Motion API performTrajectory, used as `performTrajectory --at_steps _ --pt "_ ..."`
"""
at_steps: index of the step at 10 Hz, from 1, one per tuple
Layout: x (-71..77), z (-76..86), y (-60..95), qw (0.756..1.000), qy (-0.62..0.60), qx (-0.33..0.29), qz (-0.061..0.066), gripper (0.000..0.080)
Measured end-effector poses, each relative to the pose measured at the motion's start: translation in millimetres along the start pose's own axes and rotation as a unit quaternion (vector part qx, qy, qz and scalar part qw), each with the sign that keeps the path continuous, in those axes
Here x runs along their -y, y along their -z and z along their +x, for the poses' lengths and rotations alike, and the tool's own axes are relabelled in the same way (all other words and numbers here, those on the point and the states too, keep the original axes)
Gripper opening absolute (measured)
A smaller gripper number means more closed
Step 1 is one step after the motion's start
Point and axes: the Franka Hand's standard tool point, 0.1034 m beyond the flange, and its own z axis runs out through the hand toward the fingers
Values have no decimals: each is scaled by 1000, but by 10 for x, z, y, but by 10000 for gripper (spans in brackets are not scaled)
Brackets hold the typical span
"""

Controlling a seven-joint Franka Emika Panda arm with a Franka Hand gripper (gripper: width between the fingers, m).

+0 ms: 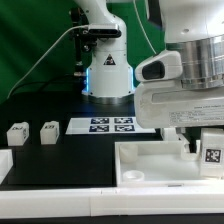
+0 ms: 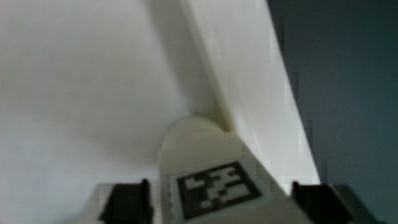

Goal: Assemble one leg

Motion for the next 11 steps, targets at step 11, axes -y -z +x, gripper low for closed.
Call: performTrajectory --at_steps 11 --pt "79 -9 -65 865 -498 -15 54 387"
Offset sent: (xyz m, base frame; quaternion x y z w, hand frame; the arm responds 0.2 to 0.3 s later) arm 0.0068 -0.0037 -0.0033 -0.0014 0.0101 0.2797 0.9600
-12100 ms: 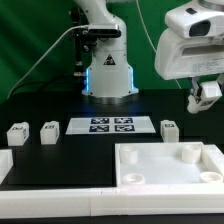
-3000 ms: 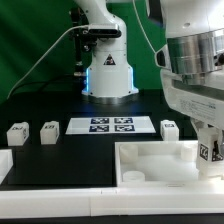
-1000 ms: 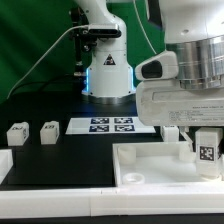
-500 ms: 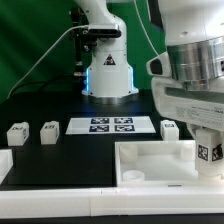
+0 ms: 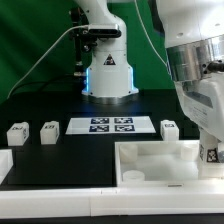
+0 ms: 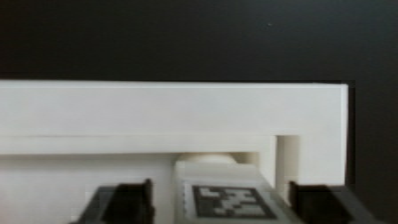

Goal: Assemble one leg

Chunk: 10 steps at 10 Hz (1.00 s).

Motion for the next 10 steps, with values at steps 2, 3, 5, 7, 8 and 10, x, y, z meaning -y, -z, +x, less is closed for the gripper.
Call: performTrajectory --at_steps 2,3,5,7,8,10 --pt "-18 -35 4 994 109 2 -15 613" --pt "-23 -50 9 982 188 1 -23 613" --pt "-18 -20 12 943 331 -5 -26 642" --pt "-20 -3 9 900 434 -3 -28 649" --pt "-20 0 8 881 472 -2 -28 649" --pt "-4 22 26 808 588 -5 -43 649"
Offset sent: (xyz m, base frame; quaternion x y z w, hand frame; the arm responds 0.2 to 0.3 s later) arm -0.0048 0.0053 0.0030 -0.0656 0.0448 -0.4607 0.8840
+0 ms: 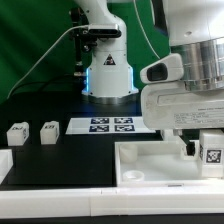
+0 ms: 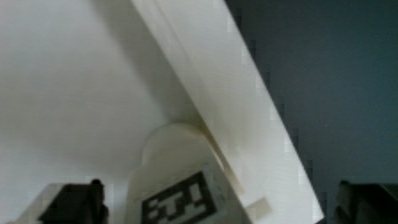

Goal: Assemble one leg

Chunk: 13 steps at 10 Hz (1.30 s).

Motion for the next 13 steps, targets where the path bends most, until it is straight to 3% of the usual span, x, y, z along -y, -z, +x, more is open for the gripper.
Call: performTrajectory --at_steps 1,3,5,6,7,9,11,13 --pt "3 27 11 998 63 -5 -6 649" --pt "-4 18 2 999 52 -4 -5 649" --pt "5 14 1 1000 -9 -4 -4 416" --pt "-48 26 -1 999 -52 -4 -6 416" --pt "-72 38 -2 993 -115 -4 -7 288" --pt "-80 84 -14 977 -211 -1 5 283" --pt "-63 88 -15 941 -337 -1 10 273" --pt "-51 84 -26 857 -515 -3 29 274"
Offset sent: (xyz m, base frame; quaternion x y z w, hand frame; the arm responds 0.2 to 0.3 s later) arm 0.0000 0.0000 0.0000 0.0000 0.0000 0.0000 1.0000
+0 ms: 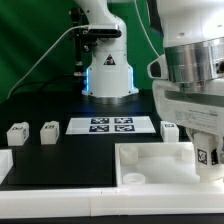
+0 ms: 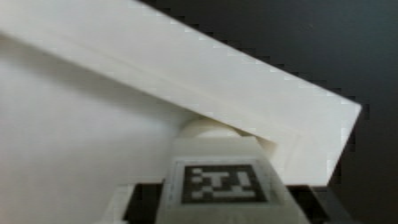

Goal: Assemble one leg

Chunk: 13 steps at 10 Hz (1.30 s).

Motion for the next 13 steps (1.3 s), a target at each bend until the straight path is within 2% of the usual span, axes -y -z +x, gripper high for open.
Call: performTrajectory --at_steps 1,4,5,6,7,8,9,12,13 --pt "3 -12 -5 999 -46 -1 7 274" --pt "-2 -18 -9 1000 -9 -1 5 283" --pt "-14 -40 -8 998 66 0 -1 477" --pt "-18 -50 -6 988 155 -1 -7 477" --pt "-19 -42 -4 971 239 -4 -9 612" --pt "-19 -28 -1 952 305 -4 -10 641" --pt "-13 -3 5 939 342 -6 -9 641" --pt "-19 22 2 870 492 -7 -14 648" --pt "0 19 14 825 564 -14 -25 648"
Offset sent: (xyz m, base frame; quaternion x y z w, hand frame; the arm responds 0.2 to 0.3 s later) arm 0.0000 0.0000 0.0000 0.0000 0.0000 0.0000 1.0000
